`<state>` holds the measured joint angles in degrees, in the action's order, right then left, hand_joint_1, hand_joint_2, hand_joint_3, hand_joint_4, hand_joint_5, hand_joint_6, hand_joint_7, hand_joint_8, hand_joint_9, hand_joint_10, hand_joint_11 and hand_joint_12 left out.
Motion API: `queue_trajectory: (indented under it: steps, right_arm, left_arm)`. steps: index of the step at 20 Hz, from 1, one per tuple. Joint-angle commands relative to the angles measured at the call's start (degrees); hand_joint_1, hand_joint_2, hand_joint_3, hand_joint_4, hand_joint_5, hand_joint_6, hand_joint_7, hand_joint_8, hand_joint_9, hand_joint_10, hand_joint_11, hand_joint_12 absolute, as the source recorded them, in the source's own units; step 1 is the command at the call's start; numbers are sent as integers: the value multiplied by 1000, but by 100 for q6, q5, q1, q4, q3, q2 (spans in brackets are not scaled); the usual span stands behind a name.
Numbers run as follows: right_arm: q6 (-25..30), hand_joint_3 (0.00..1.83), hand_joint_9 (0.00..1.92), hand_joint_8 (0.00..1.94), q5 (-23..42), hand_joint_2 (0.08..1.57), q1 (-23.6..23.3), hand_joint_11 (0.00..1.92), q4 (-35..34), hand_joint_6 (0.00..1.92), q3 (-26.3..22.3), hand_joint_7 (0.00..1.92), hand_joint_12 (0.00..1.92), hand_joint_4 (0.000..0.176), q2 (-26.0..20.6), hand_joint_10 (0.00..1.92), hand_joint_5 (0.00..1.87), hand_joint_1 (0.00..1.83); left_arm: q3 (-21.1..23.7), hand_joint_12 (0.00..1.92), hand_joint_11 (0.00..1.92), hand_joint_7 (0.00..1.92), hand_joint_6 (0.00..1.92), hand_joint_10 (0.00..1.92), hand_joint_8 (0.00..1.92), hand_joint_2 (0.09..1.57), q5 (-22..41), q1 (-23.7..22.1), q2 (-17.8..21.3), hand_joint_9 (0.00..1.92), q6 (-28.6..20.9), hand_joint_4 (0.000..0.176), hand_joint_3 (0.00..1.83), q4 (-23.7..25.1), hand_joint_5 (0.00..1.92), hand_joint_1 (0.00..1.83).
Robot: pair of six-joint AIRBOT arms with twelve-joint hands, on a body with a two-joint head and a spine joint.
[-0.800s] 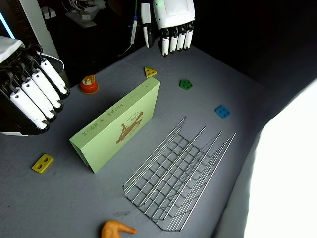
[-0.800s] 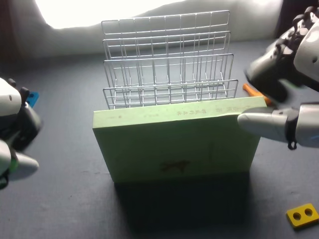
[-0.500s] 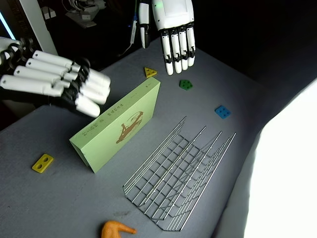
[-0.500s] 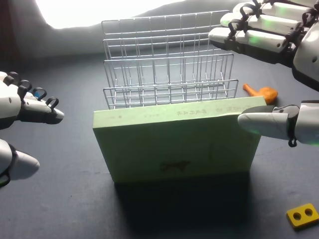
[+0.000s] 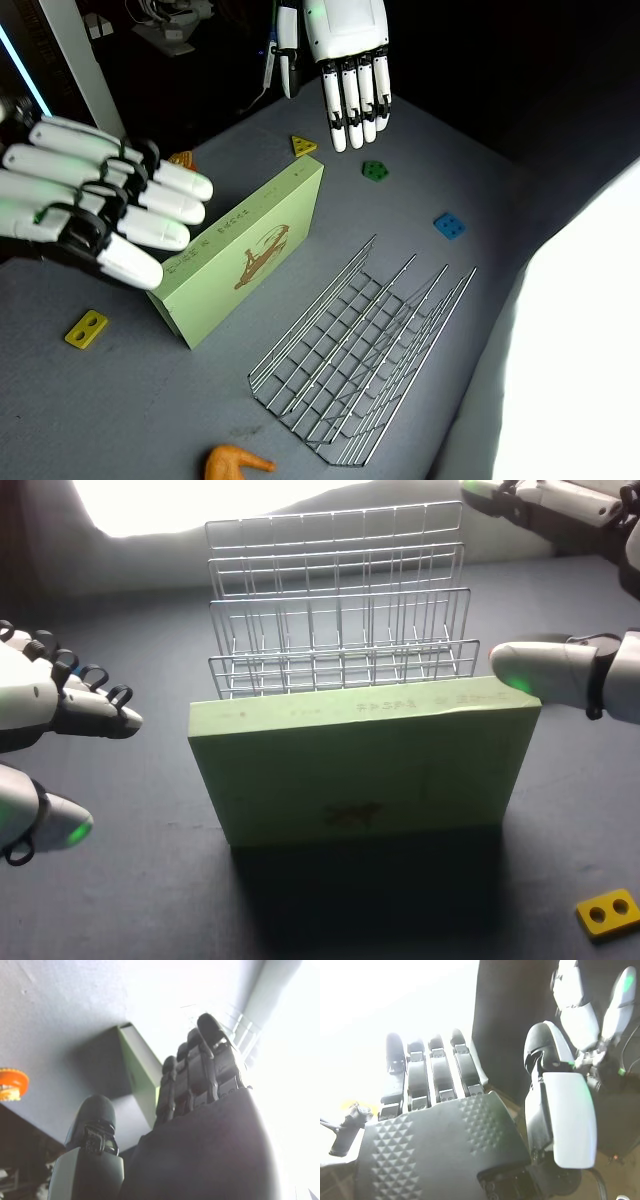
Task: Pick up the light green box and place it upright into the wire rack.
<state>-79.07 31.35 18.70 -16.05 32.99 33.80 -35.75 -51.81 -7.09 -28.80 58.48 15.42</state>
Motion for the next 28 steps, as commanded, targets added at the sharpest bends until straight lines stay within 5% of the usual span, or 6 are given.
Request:
queue_trajectory:
  steps: [1, 7, 9, 12, 19, 28]
  right_arm:
    - [156, 0, 123, 0, 768, 1190, -102, 0, 81, 9, -20, 111, 569, 0, -15, 7, 150, 100]
    - [744, 0, 123, 0, 1127, 1187, 28, 0, 43, 6, -88, 112, 496, 0, 52, 5, 150, 104]
    - [744, 0, 94, 2, 1202, 950, 76, 0, 33, 3, -95, 61, 442, 0, 52, 2, 40, 429]
    - [783, 0, 27, 0, 1283, 866, 117, 0, -26, 0, -118, 4, 33, 14, 55, 0, 10, 709]
    - [694, 1, 13, 0, 1501, 876, 377, 0, -302, 0, -37, 0, 104, 0, 314, 5, 0, 1122]
    - [16, 3, 0, 0, -363, 879, -593, 0, -2578, 2, 440, 0, 0, 0, 1338, 0, 4, 1182]
  left_arm:
    - [23, 806, 0, 187, 7, 9, 9, 1335, 376, -40, -8, 193, 30, 0, 0, 144, 153, 258]
    - [-50, 792, 0, 190, 7, 8, 4, 1325, 375, -20, -6, 200, 29, 0, 0, 147, 163, 258]
    - [-58, 739, 0, 200, 8, 6, 3, 1287, 375, -18, -6, 203, 29, 10, 0, 147, 177, 229]
    - [-73, 804, 0, 214, 10, 7, 4, 1277, 375, -16, -7, 217, 29, 8, 0, 147, 204, 254]
    - [-68, 778, 0, 219, 4, 2, 5, 1280, 375, -11, -7, 211, 29, 3, 0, 145, 209, 284]
    - [-63, 703, 0, 214, 9, 0, 4, 1286, 375, -4, -7, 179, 29, 1, 0, 145, 186, 316]
